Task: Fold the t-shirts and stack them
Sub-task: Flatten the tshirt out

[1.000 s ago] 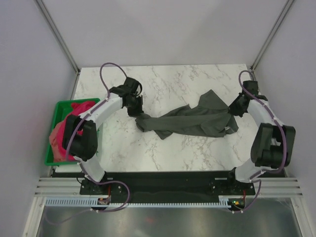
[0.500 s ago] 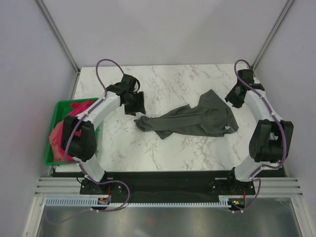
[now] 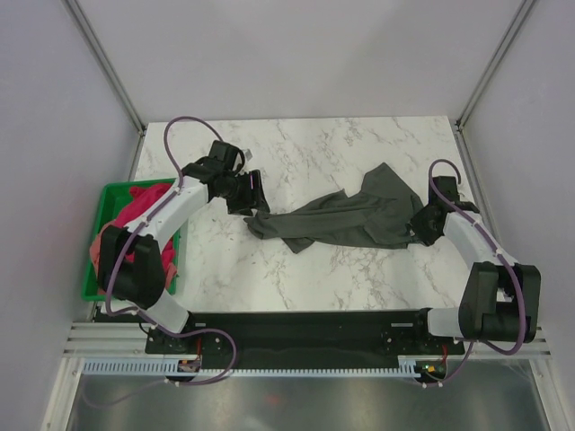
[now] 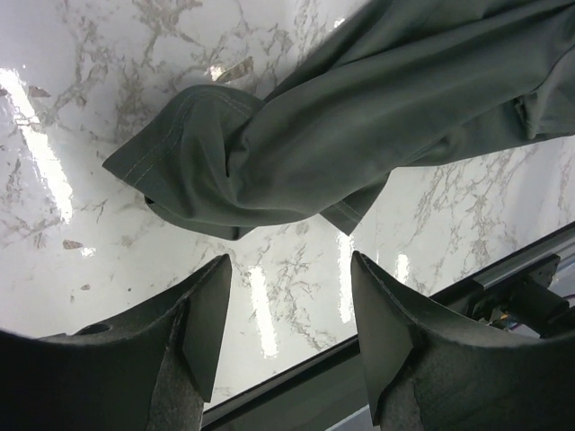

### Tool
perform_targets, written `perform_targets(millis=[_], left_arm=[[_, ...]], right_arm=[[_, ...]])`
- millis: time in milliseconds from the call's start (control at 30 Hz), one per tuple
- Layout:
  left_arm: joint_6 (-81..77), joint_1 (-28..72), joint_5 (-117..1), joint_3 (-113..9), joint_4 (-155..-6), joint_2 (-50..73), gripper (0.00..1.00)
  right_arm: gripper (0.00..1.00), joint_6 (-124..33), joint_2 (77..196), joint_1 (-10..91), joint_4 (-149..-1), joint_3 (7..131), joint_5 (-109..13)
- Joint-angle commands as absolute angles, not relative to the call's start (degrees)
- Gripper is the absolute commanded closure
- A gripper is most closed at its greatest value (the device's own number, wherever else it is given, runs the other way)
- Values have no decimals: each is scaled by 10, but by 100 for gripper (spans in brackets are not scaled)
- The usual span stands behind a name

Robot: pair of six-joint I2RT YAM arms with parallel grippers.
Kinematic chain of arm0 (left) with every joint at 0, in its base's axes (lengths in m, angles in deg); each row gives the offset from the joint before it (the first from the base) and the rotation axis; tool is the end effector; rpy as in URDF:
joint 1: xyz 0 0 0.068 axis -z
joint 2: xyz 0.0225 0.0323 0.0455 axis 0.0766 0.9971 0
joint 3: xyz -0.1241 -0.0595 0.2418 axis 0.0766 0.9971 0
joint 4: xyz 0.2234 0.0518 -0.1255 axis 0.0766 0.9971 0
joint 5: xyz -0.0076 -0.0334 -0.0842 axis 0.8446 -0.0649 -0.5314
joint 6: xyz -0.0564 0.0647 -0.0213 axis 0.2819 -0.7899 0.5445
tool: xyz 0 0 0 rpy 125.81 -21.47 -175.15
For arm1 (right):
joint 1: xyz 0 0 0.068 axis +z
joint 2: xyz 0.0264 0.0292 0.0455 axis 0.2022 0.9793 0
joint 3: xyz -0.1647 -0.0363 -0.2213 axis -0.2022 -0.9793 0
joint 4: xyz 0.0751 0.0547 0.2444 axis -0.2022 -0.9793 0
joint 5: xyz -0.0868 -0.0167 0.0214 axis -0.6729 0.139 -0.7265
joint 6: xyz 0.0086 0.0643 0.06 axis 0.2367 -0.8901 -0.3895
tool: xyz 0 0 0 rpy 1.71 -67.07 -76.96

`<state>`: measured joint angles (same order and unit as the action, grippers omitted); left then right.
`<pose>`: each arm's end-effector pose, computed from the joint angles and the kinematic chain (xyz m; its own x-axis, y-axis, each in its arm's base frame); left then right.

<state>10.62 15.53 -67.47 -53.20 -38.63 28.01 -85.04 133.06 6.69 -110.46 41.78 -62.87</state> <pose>0.3285 -0.1442 0.2358 -0.9233 -0.0790 -0.3759 0.1062 0.8879 -0.4475 0.2684 -0.0336 0.1713 -0.5221 0.7662 -0.3746 0.7511 0.6212 0.2237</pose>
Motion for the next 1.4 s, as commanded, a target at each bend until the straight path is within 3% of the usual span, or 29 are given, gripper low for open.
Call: perform_targets(millis=[0,267,1067,1167,1200,1300,1367], left_arm=[[110,136,-704,-508,-416,246,36],[117,108,-721,-465,-437,226,36],[117,104,-727,-454,-441,218,37],[118,104,-721,-453,-441,219,37],[118,104,-719,-452,-441,218,38],[123,102,-720,-451,-441,220,39],[124,101,-712,-451,-442,215,38]], right_arm=[[54,-884,1307,62,-1042,397,-635],[54,-907,1325,56,-975,349,-605],[55,-943,1293,56,-951,290,-626],[66,-944,1288,56,-939,287,-633],[77,-940,1286,56,-935,287,-636],[96,-932,1276,56,-929,296,-644],[100,-920,1265,56,-935,311,-656]])
